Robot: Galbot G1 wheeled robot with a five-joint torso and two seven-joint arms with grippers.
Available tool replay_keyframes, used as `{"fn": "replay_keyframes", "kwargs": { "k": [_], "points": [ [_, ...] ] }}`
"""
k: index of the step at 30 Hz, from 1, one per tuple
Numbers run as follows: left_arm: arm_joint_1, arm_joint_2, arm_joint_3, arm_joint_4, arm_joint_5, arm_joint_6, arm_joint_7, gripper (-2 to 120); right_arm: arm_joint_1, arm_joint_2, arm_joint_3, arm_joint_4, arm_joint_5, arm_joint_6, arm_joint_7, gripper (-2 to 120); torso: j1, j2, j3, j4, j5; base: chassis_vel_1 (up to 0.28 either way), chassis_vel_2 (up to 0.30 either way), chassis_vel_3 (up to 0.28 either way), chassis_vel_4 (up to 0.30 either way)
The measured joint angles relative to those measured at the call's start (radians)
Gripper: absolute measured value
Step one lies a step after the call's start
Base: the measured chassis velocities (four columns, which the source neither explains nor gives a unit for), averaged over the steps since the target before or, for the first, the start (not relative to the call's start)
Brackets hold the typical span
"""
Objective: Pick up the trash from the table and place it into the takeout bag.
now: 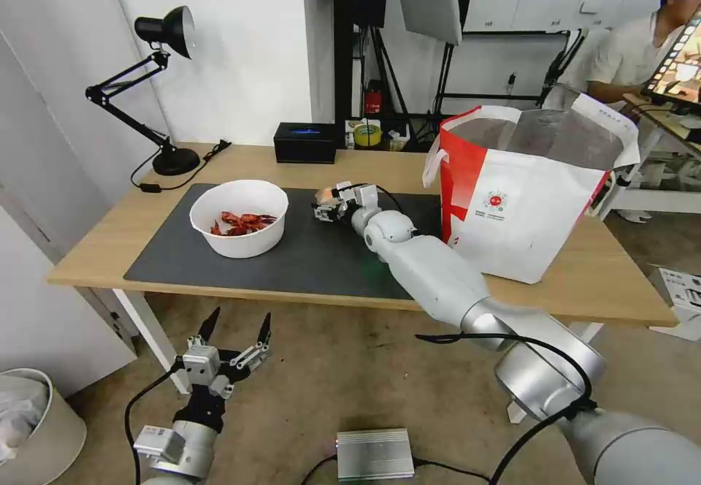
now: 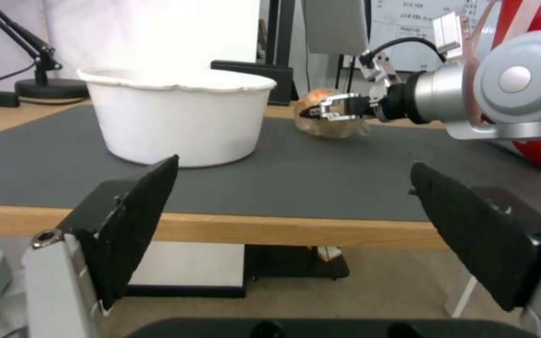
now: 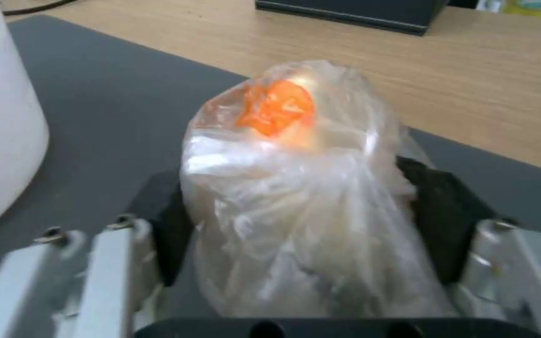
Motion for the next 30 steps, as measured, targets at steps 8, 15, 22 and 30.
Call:
{"fn": "replay_keyframes", "kwargs": {
  "k": [8,15,22,30],
  "points": [
    [0.000,-0.001,0.003,-0.001,0.000,0.000,0.000,100,-0.028,-0.047,0.000,0.073,0.011,-0.008,0.018,39,0.000,0.000,0.000,0.0001,0.0001,0.000,0.000,0.000,0.000],
    [0.008,-0.001,0.002,-0.015,0.004,0.000,0.000,100,-0.065,-0.123,-0.003,0.211,0.070,-0.020,0.055,11,0.000,0.000,0.000,0.0002,0.0002,0.000,0.000,0.000,0.000],
    [0.021,-0.006,0.002,-0.029,0.013,-0.001,0.000,100,-0.101,-0.205,0.009,0.367,0.125,-0.037,0.091,2,0.000,0.000,0.000,0.0001,0.0002,0.000,0.000,0.000,0.000],
    [0.041,-0.014,-0.002,-0.051,0.027,-0.003,0.000,100,-0.222,-0.367,0.103,0.764,0.175,-0.060,0.153,2,0.000,0.000,0.000,0.0002,0.0002,0.000,0.000,0.000,0.000]
  ]
}}
